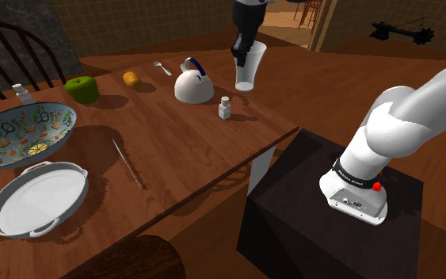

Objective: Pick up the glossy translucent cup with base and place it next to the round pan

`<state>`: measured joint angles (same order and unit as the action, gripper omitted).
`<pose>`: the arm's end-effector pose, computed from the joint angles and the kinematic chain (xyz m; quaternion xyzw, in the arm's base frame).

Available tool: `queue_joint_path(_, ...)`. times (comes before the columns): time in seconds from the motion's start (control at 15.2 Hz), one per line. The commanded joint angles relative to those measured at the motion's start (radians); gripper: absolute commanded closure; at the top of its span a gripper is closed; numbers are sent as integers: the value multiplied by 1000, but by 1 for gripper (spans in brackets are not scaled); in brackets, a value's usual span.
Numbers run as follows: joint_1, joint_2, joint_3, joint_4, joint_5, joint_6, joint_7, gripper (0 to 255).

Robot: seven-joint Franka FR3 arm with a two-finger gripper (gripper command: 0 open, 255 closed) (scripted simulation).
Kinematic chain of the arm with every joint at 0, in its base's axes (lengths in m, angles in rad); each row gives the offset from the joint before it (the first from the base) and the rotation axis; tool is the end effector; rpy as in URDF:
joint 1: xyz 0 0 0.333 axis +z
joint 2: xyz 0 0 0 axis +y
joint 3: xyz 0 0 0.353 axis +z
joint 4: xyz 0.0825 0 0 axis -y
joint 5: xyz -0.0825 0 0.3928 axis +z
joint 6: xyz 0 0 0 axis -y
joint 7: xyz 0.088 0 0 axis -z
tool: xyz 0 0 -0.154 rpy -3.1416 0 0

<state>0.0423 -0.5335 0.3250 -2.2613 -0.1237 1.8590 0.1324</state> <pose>0.3775 0.1484 0.5490 0.9821 0.1135 0.0831 0.1256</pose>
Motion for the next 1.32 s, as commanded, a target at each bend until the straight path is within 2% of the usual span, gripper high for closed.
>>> queue_joint_path(0.0,-7,68,32,48,-9,13,36,255)
queue_joint_path(0.33,-22,262,118,189,-63,37,145,255)
queue_joint_path(0.73,-13,520,204,404,-183,17,285,255)
queue_joint_path(0.99,34,706,232,581,-282,-30,368,255)
queue_joint_path(1.25,117,899,229,795,-377,-98,422,255)
